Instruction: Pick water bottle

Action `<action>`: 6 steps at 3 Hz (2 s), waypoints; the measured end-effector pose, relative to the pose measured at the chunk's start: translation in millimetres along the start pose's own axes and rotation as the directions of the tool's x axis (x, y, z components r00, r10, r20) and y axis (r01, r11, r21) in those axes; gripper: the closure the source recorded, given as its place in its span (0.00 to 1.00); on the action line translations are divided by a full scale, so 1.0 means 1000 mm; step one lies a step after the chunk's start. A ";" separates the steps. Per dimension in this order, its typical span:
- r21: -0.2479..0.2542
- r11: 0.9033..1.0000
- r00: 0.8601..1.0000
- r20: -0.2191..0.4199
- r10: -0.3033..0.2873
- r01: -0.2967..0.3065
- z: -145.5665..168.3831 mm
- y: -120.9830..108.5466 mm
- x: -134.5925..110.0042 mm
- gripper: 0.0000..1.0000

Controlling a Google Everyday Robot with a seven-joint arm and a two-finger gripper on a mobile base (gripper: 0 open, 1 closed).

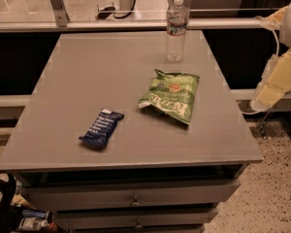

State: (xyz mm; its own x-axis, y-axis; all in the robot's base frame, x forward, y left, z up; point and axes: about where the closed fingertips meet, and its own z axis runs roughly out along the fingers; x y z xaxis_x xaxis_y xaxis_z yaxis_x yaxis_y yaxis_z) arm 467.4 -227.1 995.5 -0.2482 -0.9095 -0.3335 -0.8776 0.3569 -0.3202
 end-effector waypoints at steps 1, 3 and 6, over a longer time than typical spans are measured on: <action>0.050 0.993 0.980 0.173 0.098 -0.108 0.014 -0.029 -0.009 0.00; 0.051 0.965 0.870 0.447 0.208 -0.257 0.057 -0.082 -0.028 0.00; 0.043 0.940 0.780 0.571 0.255 -0.339 0.081 -0.104 -0.033 0.00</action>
Offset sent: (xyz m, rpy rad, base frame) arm 0.1217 -0.0018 -0.0121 0.5776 -0.2611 -0.1246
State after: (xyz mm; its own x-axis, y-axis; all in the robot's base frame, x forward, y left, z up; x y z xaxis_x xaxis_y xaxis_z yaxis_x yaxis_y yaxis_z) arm 600.1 -217.2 967.5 -0.1832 -0.4969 -0.8482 -0.7232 0.6526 -0.2262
